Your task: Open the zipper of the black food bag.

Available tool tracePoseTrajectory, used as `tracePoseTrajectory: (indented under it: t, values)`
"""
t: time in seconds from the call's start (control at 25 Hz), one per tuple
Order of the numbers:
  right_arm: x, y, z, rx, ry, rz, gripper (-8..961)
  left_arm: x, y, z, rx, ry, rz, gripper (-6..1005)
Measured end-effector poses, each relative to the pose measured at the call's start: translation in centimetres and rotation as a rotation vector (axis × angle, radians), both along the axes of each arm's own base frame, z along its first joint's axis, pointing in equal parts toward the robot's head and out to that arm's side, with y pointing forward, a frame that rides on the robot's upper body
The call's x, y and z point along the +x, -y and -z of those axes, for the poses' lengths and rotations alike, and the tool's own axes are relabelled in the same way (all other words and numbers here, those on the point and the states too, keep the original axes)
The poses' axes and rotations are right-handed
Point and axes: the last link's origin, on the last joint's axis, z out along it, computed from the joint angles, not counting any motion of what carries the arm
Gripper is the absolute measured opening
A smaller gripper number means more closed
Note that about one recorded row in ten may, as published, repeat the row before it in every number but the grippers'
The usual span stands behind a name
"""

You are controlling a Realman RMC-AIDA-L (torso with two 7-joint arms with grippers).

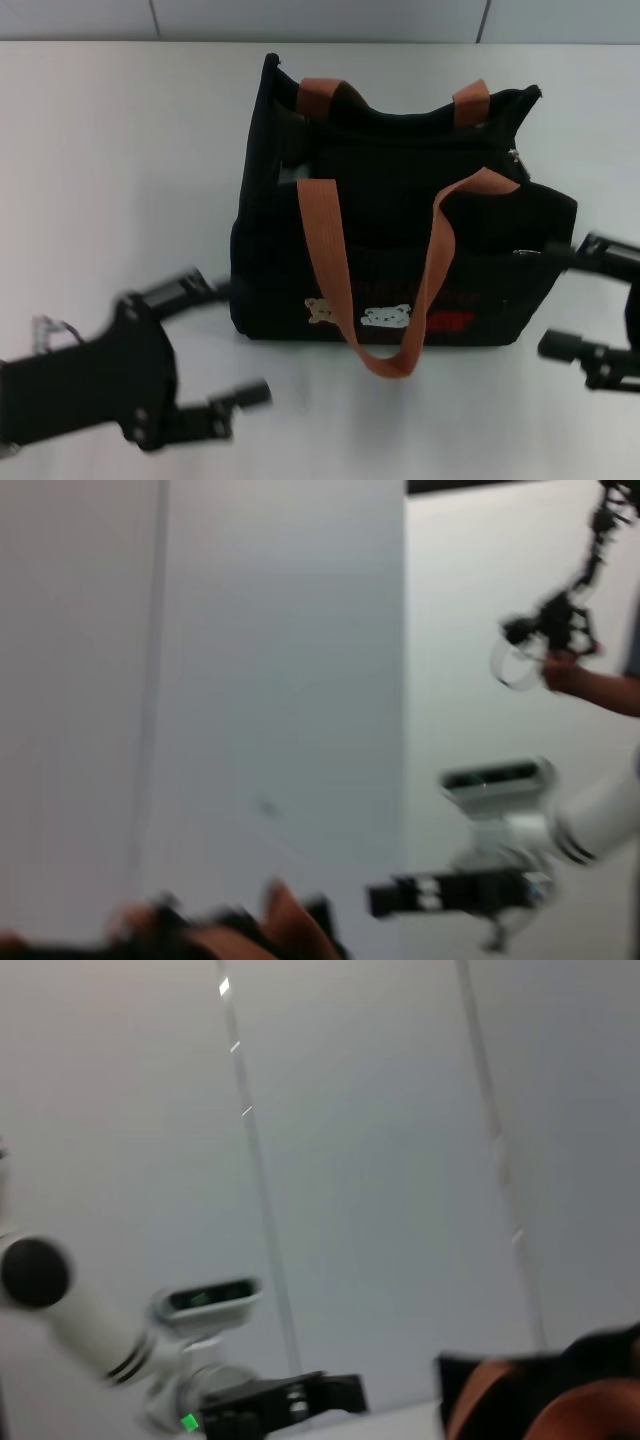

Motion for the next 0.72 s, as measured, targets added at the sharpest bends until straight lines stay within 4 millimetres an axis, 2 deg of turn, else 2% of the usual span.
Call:
tracePoseTrajectory:
  t: [0.2,0.72]
  values:
    - [0.2,0.3,0.7,-0.069,0.044,0.0,773,0.3,-0.2,1.6,-0.118,-0.063,0.002,836]
    - [0.2,-0.1,1.2,-0.055,0.058,0.015,773,0.5,-0.4,1.7,-0.105,-0.061,0.004,836]
